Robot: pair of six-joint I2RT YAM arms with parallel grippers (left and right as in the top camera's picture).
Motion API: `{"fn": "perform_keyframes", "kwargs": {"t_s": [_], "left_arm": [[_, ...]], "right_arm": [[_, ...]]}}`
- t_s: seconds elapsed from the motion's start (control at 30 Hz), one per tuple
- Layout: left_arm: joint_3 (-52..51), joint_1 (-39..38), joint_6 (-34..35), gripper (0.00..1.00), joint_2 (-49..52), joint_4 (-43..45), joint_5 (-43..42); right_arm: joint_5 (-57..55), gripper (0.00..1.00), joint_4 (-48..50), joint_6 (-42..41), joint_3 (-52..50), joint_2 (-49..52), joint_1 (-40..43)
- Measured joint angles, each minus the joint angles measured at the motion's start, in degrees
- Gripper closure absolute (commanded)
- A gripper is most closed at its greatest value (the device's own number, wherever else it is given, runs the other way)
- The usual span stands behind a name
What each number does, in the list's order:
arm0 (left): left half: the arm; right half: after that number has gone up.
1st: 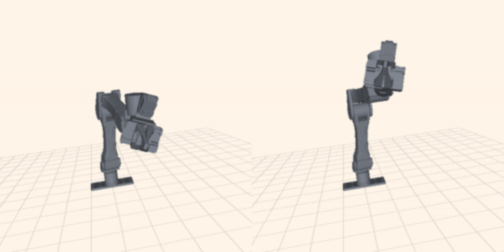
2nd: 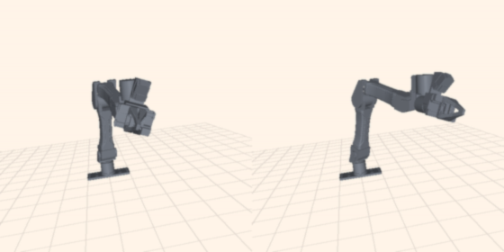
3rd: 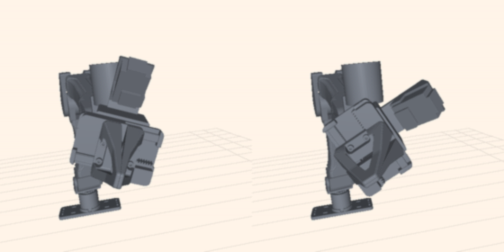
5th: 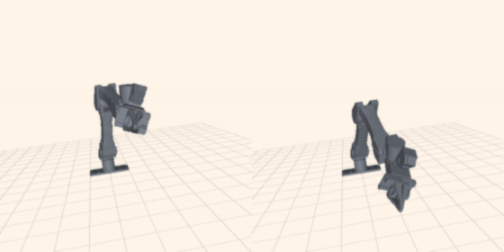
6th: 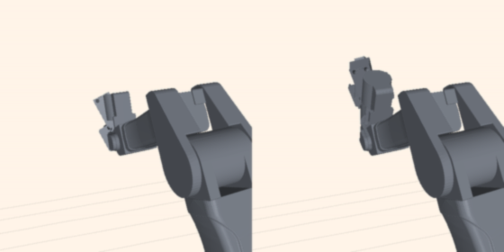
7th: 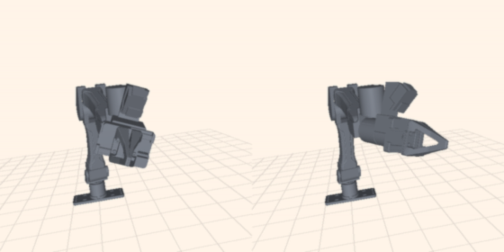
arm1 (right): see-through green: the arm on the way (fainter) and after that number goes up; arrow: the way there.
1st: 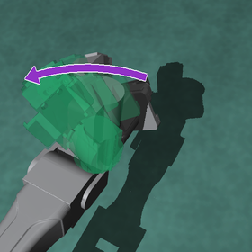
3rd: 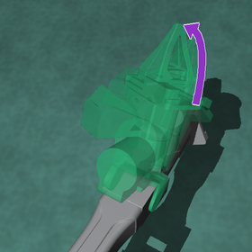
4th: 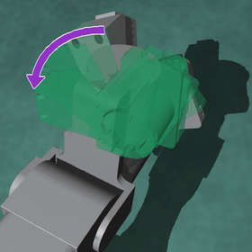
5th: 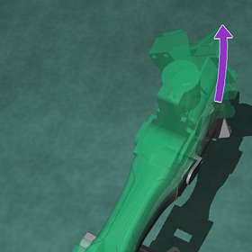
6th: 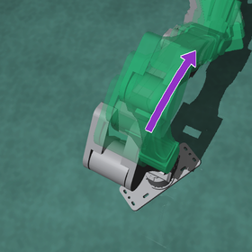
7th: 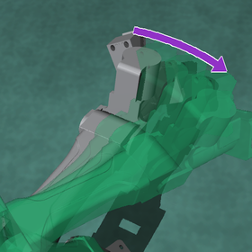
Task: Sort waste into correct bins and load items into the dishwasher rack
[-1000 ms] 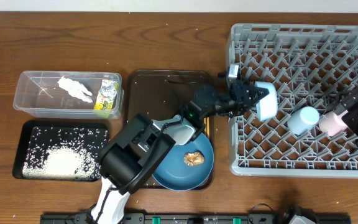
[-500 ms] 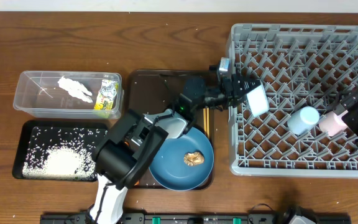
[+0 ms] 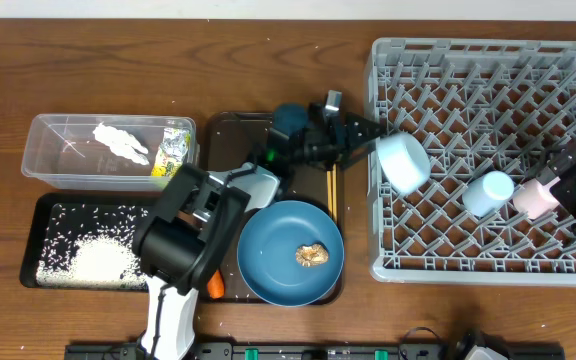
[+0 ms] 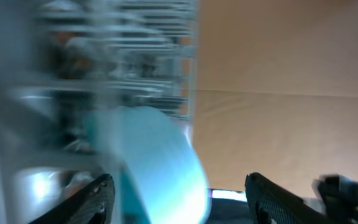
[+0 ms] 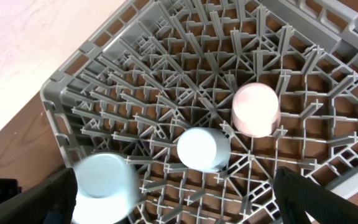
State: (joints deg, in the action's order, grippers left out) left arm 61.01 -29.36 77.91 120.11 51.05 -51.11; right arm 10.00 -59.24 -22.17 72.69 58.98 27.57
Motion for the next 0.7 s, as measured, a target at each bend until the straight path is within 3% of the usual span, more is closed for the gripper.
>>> {"fn": "perform_keyframes", "kwargs": {"t_s": [0.13, 0.27, 0.47, 0.7], "left_arm": [[-0.02, 1.38, -5.20, 0.17, -0.26, -7.06, -0.50], [-0.02, 1.40, -9.86, 0.13, -2.23, -11.21, -1.05], [-0.02, 1.40, -19.47, 0.12, -8.94, -25.97, 0.76], [-0.13, 1.92, -33.46, 0.12, -19.12, -48.94, 9.60]], "right_arm": [[0.00, 0.06, 0.33, 0.00, 0.00, 0.00, 0.00], [0.00, 0.06, 0.35, 0.00, 0.00, 0.00, 0.00], [0.00, 0.06, 0.37, 0.00, 0.00, 0.00, 0.00], [0.04, 0.06, 0.35, 0.00, 0.00, 0.00, 0.00]]}}
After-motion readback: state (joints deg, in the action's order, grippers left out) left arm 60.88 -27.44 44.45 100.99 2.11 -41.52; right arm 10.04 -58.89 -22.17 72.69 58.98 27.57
